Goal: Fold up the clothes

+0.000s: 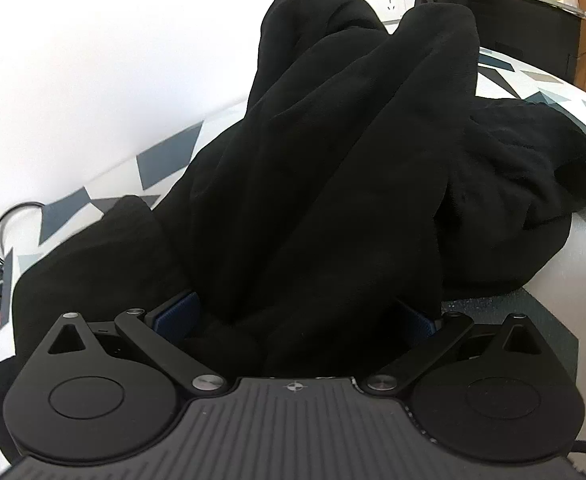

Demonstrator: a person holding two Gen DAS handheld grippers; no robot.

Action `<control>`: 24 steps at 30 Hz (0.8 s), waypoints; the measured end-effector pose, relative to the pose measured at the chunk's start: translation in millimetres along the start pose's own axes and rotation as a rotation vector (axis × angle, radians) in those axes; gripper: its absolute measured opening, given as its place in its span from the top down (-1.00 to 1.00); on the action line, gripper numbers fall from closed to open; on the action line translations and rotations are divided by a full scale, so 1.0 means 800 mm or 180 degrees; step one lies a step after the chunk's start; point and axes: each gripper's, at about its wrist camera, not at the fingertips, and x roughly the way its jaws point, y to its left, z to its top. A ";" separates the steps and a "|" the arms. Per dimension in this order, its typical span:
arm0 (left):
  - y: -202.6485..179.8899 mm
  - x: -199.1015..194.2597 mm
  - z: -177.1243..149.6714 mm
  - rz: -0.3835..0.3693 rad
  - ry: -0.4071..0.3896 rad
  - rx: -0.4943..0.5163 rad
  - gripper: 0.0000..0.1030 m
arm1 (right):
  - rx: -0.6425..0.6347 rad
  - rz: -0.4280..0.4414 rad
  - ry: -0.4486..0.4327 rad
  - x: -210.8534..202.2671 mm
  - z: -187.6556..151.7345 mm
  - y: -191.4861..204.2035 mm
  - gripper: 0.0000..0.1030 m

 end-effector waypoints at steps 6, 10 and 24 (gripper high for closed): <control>0.006 0.000 -0.005 -0.0056 -0.0043 -0.0070 -1.00 | -0.0104 -0.0037 -0.0028 0.002 -0.004 0.005 -0.99; 0.007 -0.003 -0.008 -0.0052 -0.0060 -0.0085 -1.00 | -0.0087 -0.0044 -0.0044 0.002 -0.005 0.005 -0.99; -0.009 -0.014 -0.013 0.0113 -0.0104 -0.0032 -1.00 | 0.0132 -0.0061 -0.0085 0.001 -0.005 0.004 -0.99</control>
